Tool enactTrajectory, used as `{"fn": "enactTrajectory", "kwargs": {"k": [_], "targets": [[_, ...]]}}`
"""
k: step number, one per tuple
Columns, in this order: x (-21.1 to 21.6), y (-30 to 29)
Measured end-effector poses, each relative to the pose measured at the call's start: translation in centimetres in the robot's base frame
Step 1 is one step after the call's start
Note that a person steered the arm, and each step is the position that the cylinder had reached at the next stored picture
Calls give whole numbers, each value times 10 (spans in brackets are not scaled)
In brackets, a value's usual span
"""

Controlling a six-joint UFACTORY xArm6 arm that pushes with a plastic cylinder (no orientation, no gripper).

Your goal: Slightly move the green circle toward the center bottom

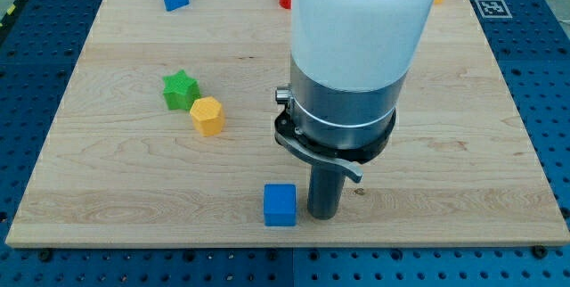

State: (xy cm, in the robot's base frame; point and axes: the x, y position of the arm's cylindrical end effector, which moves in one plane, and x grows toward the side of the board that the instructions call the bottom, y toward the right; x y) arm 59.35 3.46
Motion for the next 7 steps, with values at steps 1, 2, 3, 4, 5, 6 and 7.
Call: {"fn": "enactTrajectory", "kwargs": {"k": [1,2,3,4,5,6,7], "targets": [[0,0],[-7,0],[-37,-3],[-66,-39],[-86,-71],[-94,-71],[-94,-70]]}}
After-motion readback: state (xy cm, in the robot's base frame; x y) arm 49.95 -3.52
